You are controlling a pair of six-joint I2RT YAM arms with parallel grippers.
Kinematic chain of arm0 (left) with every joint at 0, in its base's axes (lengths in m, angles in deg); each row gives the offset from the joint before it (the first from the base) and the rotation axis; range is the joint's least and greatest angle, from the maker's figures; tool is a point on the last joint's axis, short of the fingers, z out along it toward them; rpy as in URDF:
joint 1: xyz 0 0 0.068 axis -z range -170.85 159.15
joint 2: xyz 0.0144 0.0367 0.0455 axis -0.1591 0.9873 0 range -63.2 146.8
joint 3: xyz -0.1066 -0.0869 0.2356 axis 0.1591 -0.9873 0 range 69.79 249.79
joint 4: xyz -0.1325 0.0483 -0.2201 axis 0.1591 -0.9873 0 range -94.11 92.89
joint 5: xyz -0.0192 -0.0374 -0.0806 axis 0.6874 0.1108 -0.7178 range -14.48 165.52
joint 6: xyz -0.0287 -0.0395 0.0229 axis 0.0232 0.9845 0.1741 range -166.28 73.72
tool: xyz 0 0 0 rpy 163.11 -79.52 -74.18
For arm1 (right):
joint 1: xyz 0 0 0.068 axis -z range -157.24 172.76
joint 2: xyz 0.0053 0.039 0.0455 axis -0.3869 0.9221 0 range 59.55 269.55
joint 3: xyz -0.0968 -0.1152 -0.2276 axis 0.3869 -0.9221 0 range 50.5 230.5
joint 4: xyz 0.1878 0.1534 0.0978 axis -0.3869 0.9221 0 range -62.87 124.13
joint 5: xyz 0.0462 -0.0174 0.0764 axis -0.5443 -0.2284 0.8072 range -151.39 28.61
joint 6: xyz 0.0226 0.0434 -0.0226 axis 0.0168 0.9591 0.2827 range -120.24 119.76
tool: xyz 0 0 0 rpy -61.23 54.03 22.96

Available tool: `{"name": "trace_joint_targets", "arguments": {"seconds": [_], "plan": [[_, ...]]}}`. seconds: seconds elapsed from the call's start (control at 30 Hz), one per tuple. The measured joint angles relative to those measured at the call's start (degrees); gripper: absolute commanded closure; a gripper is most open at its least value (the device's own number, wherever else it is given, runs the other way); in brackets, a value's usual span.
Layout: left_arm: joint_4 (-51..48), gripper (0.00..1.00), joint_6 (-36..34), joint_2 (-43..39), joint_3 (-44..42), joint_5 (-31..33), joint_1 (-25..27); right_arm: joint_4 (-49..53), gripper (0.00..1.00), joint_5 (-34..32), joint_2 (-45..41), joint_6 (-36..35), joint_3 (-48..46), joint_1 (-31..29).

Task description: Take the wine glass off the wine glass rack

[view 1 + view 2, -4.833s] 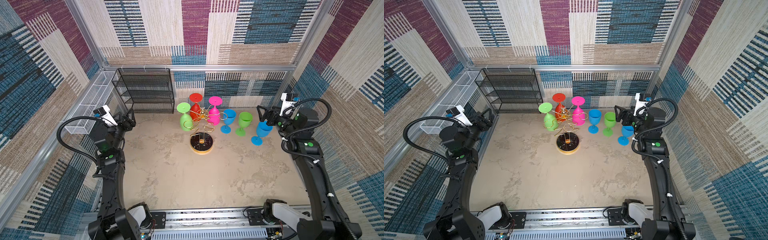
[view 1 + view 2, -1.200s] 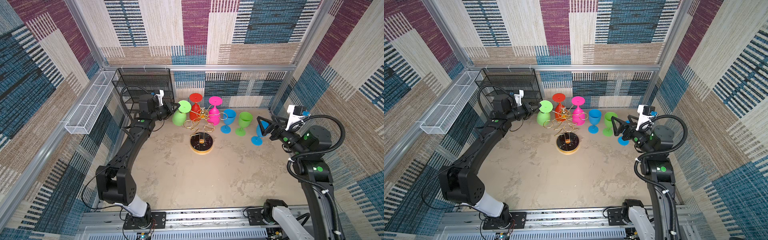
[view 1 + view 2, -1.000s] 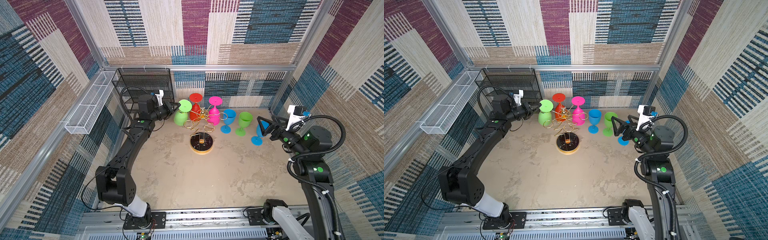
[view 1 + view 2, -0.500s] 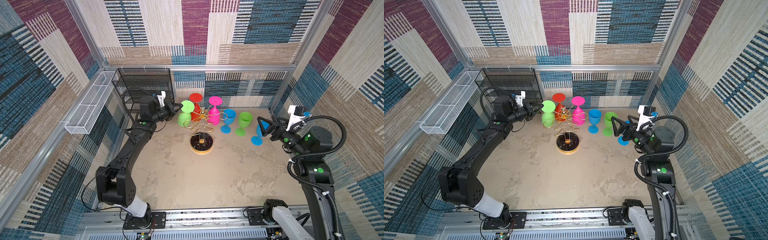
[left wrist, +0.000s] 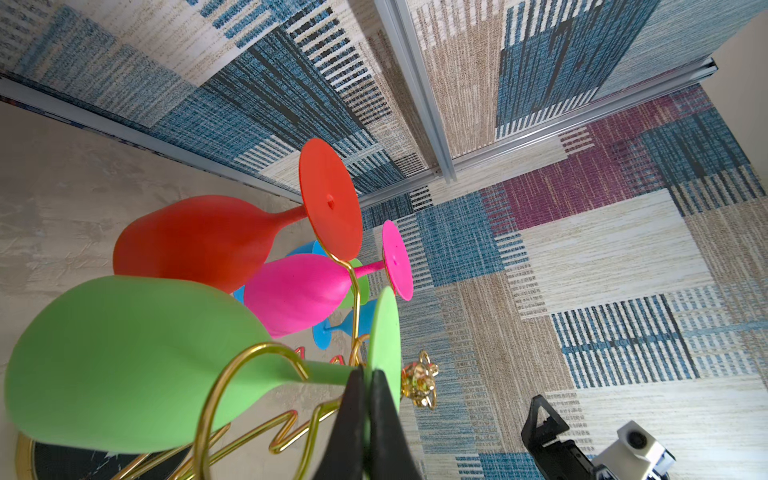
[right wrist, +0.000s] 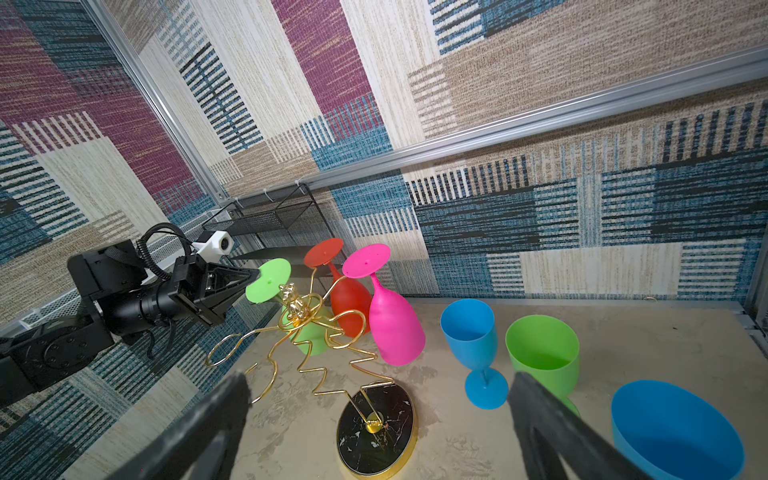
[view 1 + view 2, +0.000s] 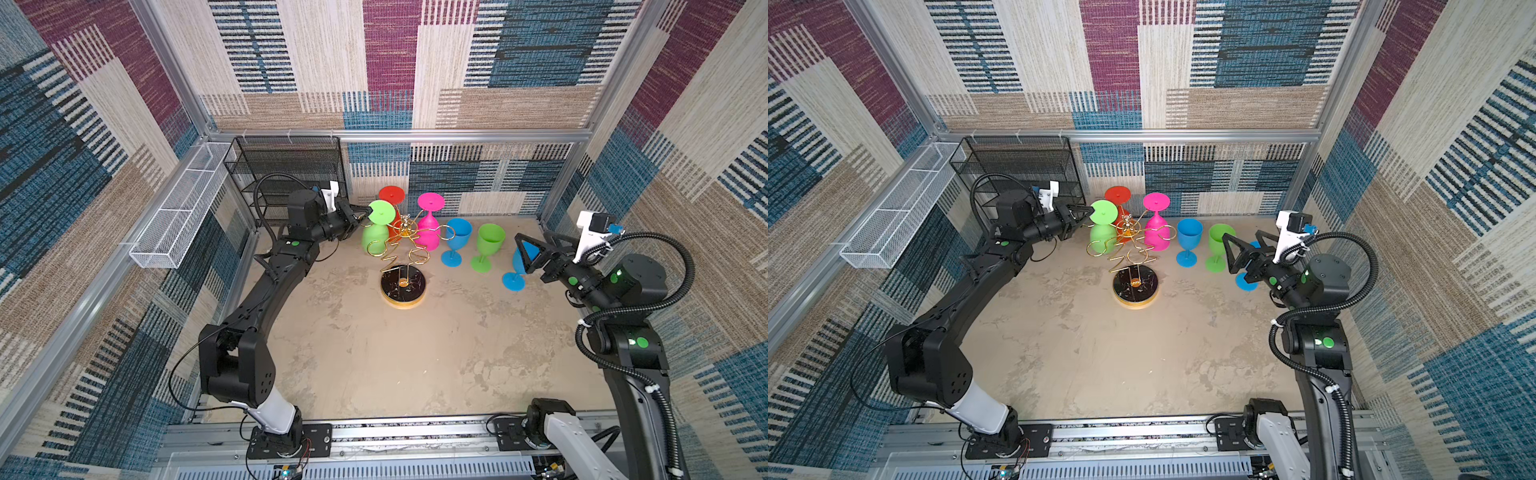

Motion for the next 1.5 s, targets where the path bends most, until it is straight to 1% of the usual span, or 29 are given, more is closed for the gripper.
{"name": "trace_joint_targets", "arguments": {"seconds": [0.47, 0.63, 0.87, 1.07, 1.27, 1.33, 1.4, 1.5], "plan": [[0.44, 1.0, 0.2, 3.41, 4.02, 0.92, -0.57, 0.22, 0.01, -0.04, -0.15, -0.07, 0.15, -0.02], [0.61, 1.0, 0.2, 3.76, 3.98, 1.95, -1.97, 0.39, 0.01, -0.04, -0.13, -0.44, 0.15, -0.02], [5.2, 1.0, 1.97, 3.04, 1.44, 2.95, -4.11, 0.42, 0.01, -0.07, 0.09, -0.44, 0.17, 0.0], [8.61, 1.0, 3.26, -0.83, -3.17, 2.95, -8.37, 0.42, 0.01, -0.07, 0.09, -0.44, 0.17, 0.0], [9.79, 1.0, 5.62, -7.91, -8.02, 2.64, -15.23, 0.39, 0.01, -0.04, 0.52, -0.44, 0.17, 0.0], [9.84, 1.0, 7.3, -10.6, -8.7, 1.81, -17.57, 0.5, 0.01, 0.02, 0.94, -0.48, 0.35, 0.0], [9.88, 1.0, 7.56, -13.0, -8.74, 1.18, -19.04, 0.66, 0.01, 0.13, 1.46, -0.68, 0.9, 0.0], [9.86, 1.0, 8.98, -15.54, -7.56, -0.79, -19.41, 0.39, 0.01, 1.09, 2.45, -1.11, 1.84, 0.0]]}}
